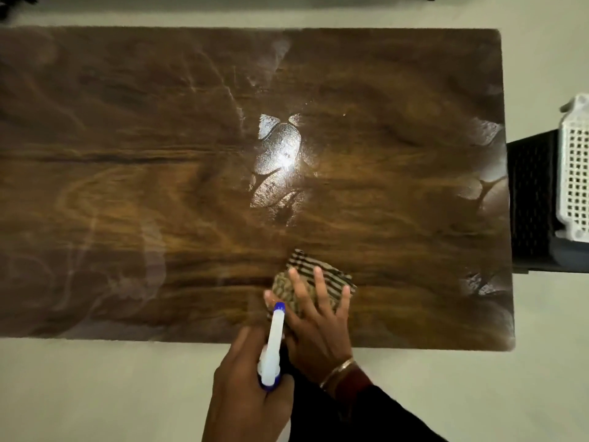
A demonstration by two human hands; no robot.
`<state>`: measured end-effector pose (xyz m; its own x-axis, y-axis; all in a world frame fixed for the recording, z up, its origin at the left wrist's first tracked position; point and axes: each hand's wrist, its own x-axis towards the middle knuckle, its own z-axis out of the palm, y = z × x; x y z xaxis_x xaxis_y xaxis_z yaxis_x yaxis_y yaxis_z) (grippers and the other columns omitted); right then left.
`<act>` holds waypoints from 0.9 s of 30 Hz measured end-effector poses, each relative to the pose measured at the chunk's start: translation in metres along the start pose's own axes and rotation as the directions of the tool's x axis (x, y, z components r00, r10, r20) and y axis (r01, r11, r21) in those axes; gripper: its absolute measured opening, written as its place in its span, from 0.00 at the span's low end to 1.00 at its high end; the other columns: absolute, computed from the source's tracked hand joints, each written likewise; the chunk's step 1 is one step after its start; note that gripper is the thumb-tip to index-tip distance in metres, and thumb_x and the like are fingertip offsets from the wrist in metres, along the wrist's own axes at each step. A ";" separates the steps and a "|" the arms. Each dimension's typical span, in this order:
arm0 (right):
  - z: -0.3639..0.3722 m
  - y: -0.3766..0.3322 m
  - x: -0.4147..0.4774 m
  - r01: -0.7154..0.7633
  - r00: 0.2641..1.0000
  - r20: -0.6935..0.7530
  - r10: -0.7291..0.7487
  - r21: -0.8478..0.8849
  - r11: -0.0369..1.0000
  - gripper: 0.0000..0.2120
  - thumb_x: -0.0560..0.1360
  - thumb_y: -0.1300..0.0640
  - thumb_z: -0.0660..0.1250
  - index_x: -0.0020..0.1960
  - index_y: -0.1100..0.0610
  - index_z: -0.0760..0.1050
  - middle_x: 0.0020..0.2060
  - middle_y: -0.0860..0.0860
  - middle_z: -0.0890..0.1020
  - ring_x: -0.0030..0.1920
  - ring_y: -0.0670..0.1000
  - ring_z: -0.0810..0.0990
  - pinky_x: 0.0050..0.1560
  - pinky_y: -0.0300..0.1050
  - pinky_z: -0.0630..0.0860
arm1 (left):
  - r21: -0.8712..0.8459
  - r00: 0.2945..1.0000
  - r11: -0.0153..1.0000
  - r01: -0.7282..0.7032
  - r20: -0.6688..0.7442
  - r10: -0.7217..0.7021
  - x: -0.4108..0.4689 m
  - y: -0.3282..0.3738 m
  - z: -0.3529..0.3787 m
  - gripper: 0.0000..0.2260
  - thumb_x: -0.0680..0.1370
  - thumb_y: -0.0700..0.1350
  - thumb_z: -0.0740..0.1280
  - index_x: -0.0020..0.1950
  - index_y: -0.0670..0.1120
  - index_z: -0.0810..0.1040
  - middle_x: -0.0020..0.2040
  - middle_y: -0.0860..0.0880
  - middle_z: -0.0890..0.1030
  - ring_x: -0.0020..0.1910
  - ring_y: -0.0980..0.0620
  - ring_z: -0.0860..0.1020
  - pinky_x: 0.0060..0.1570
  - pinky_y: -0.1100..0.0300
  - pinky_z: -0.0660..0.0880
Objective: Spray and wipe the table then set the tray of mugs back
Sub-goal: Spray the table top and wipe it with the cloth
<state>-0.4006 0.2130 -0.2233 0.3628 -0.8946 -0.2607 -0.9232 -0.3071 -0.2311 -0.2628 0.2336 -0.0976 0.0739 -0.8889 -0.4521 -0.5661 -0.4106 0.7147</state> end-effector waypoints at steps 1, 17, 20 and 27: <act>0.004 0.010 -0.016 -0.027 1.000 0.012 0.027 0.004 1.000 0.31 0.78 0.36 0.63 0.80 0.33 0.60 0.84 0.51 0.58 0.81 0.66 0.60 0.69 0.83 0.57 | -0.005 1.000 1.000 -0.010 -0.009 0.009 -0.001 -0.001 0.002 0.23 0.63 0.40 0.70 0.56 0.57 0.77 0.44 0.56 0.78 0.42 0.56 0.79 0.41 0.72 0.73; -0.030 0.026 0.110 -0.469 0.870 -0.079 0.487 0.176 0.866 0.29 0.82 0.38 0.52 0.82 0.33 0.51 0.86 0.51 0.47 0.83 0.68 0.44 0.69 0.86 0.45 | -0.080 0.985 0.997 0.006 -0.172 -0.020 -0.021 -0.019 0.011 0.32 0.62 0.44 0.73 0.51 0.78 0.68 0.47 0.69 0.76 0.46 0.65 0.77 0.38 0.76 0.73; -0.017 -0.038 0.100 -0.169 0.983 -0.055 0.176 0.109 0.980 0.29 0.82 0.40 0.55 0.82 0.33 0.54 0.86 0.51 0.48 0.83 0.67 0.44 0.72 0.83 0.41 | -0.123 0.982 0.992 0.017 -0.187 -0.040 -0.027 -0.025 -0.006 0.19 0.60 0.55 0.71 0.47 0.72 0.72 0.44 0.59 0.77 0.41 0.59 0.78 0.38 0.72 0.74; 0.017 -0.029 -0.009 0.245 0.967 0.085 -0.241 -0.045 0.968 0.30 0.79 0.31 0.60 0.80 0.33 0.61 0.84 0.51 0.60 0.82 0.65 0.58 0.66 0.83 0.62 | -0.116 0.982 0.990 0.085 -0.156 -0.102 -0.050 -0.043 -0.031 0.10 0.60 0.59 0.64 0.40 0.68 0.73 0.37 0.57 0.75 0.34 0.57 0.74 0.37 0.69 0.67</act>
<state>-0.3756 0.2354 -0.2298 0.5839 -0.7635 -0.2758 -0.8108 -0.5312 -0.2459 -0.2164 0.2893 -0.0890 0.2584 -0.8629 -0.4344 -0.4586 -0.5053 0.7310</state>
